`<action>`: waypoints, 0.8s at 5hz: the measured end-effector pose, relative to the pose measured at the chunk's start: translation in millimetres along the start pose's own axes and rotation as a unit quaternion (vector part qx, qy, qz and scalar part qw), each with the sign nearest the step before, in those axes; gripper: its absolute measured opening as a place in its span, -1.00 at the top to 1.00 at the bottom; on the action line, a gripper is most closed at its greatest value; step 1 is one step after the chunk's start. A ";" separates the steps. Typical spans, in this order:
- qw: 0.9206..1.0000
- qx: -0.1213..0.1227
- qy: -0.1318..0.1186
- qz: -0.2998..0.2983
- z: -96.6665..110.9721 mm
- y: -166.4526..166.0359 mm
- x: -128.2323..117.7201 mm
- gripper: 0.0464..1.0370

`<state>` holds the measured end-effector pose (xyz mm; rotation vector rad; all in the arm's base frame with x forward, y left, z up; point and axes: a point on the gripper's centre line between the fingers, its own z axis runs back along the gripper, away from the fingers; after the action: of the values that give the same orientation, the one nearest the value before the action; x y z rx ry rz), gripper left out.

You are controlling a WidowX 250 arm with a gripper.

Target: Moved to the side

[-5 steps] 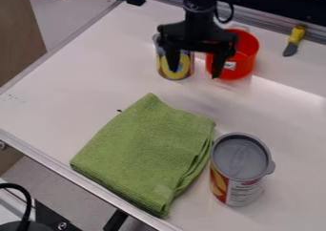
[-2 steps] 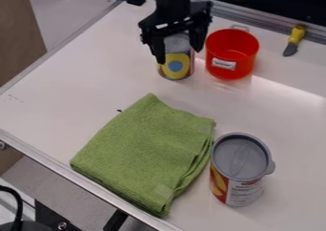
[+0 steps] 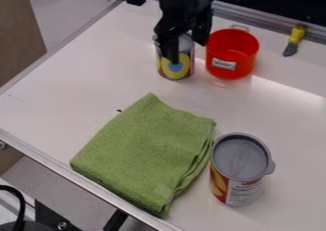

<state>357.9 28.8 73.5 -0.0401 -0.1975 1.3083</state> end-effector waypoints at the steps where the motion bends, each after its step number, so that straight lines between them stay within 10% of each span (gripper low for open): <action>1: 0.999 0.000 0.016 0.032 -5.6 -13.8 -2.8 -0.92; 4: 0.990 0.022 -0.013 0.141 -15.1 -25.6 5.6 -0.92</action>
<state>386.3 28.7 63.0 -0.0128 -0.1905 1.5948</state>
